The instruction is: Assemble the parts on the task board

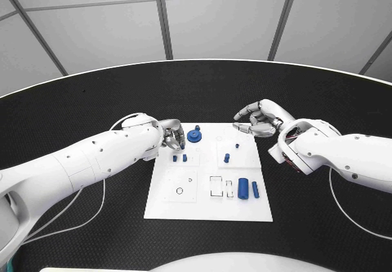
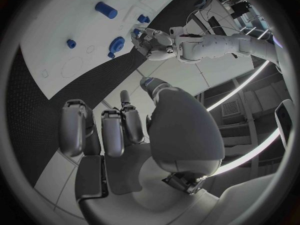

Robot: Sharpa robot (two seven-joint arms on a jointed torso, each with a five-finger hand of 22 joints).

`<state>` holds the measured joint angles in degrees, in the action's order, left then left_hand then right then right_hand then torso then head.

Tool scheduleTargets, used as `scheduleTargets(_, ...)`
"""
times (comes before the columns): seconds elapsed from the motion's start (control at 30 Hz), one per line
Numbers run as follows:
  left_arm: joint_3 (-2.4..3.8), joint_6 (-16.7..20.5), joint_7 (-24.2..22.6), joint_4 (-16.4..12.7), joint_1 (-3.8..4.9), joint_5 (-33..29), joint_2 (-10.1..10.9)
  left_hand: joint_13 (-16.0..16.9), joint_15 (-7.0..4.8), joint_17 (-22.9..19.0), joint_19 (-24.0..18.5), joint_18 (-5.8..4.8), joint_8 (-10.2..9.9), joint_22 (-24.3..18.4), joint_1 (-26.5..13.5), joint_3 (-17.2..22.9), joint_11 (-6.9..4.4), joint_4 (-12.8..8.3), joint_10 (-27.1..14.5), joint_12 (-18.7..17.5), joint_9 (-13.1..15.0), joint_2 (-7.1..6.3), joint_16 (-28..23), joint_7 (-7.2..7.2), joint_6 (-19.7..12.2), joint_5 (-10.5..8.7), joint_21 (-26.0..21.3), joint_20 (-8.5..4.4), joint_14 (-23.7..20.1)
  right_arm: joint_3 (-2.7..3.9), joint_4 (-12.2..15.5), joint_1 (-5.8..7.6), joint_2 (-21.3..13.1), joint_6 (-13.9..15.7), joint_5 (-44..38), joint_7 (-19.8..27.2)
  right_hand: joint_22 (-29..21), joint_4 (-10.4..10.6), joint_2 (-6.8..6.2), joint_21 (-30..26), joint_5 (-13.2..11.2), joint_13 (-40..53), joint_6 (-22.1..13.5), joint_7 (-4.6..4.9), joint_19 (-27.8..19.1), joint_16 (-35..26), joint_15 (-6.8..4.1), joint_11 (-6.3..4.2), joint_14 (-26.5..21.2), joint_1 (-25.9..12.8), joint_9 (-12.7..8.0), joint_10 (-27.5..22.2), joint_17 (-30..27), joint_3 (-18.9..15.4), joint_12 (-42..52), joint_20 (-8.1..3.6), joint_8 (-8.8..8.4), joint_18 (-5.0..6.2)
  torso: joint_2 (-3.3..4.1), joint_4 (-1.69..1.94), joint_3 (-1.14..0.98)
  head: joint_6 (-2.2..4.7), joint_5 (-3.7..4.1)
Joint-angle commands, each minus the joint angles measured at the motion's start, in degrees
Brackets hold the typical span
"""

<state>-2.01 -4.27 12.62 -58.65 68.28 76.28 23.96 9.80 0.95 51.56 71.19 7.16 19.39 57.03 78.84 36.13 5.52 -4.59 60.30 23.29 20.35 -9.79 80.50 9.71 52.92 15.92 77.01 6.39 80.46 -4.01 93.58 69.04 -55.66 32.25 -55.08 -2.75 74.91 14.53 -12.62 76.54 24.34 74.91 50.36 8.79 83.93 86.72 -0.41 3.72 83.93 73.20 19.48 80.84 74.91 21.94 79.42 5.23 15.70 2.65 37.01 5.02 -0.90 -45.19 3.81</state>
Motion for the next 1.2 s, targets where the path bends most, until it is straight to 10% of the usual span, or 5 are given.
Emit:
scheduleTargets(0.03, 0.0, -0.17, 0.16, 0.01, 0.0, 0.0, 0.04, -0.08, 0.19, -0.06, -0.46, -0.3, -0.21, -0.01, -0.36, -0.14, 0.05, -0.18, 0.01, -0.38, -0.06, -0.16, 0.09, 0.03, -0.57, 0.33, -0.33, 0.09, -0.11, 0.0, 0.0, 0.0, -0.01, 0.01, 0.0, 0.0, 4.62, -0.01, 0.46, -0.4, 0.28, 5.33, 0.37, -0.13, 1.53, -0.34, -0.44, -0.07, 4.63, 0.21, -0.06, 0.39, 9.51, 0.25, 0.09, -0.43, 0.21, 0.63, 0.0, -0.05, 0.0, 0.02, -0.06)
scheduleTargets(0.4, 0.0, 1.2, 0.15, -0.36, -0.01, 0.0, 1.32, -0.07, 0.21, 0.33, -0.48, -0.29, -0.68, -0.04, -0.1, 0.12, 0.1, -0.44, 0.11, -0.66, -0.19, -0.14, 0.24, 0.11, -0.82, 0.48, -0.32, 0.1, -0.07, 0.0, -0.19, 0.0, -0.11, 0.18, 0.0, -0.17, 3.6, -0.24, 0.38, -1.83, 0.39, 0.95, 0.05, -0.07, 1.08, -0.93, -0.43, -0.05, 4.41, 0.55, -0.13, -3.68, 8.71, 0.58, -4.84, -0.44, 0.13, 0.92, -0.01, 0.03, 0.1, 0.14, 0.1)
scheduleTargets(0.6, 0.01, 4.57, -1.18, -1.23, 0.0, -0.48, 2.86, -0.07, 0.22, 0.39, -0.36, -0.33, -0.83, 0.16, -0.03, 0.2, 0.12, -0.53, 0.15, -0.74, -0.23, -0.15, 0.27, 0.13, -0.91, 0.5, -0.23, 0.11, -0.06, 0.0, -1.02, 0.0, -0.06, -0.48, -0.08, -0.26, -5.41, -0.61, -0.59, -14.26, -0.14, -27.29, -0.49, -0.07, -2.26, -7.66, -1.03, -0.07, 2.13, 1.69, 0.15, -20.97, 1.06, 3.52, -37.49, -0.66, 0.76, 3.12, -0.14, -0.01, 0.16, 0.32, 0.06)
scheduleTargets(0.93, 0.06, 10.5, -5.35, -6.42, 0.35, -12.02, 8.73, -0.37, 0.52, 0.38, -0.89, -0.14, -1.92, -0.87, -0.57, 0.62, 0.54, -0.45, -0.3, -1.99, -0.58, -0.47, 0.34, 0.57, -1.42, 0.58, -0.61, 0.27, -0.05, 0.0, -4.31, 0.0, 0.45, -5.76, -12.08, -1.51, -9.57, -3.32, -1.78, -20.17, -4.0, -45.34, 0.27, 0.16, -2.56, -10.8, -0.21, 0.52, 1.66, 4.48, 0.7, -20.54, -1.22, 6.71, -57.13, -0.39, 1.7, 3.86, -0.86, -0.25, 0.45, 1.09, 0.97)
scheduleTargets(1.2, 0.06, 13.48, -7.12, -12.36, 0.96, -28.33, 15.61, -1.23, 1.15, -13.06, -7.09, 1.75, -2.77, -10.86, -2.71, 0.01, 1.27, 0.89, -1.89, -3.89, -0.7, -1.11, -4.55, 1.18, -1.49, 0.46, -5.84, 0.84, -5.14, -0.01, -6.42, -0.01, 1.46, -12.4, -31.19, -5.15, -7.59, -4.42, -2.28, -17.72, -7.51, -50.91, 1.67, -1.0, -1.42, -9.47, -0.51, 0.15, 2.42, 5.47, 0.6, -20.28, 0.55, 7.56, -62.67, -0.67, 1.57, 3.34, -1.82, -0.67, 0.92, 1.21, 3.04)
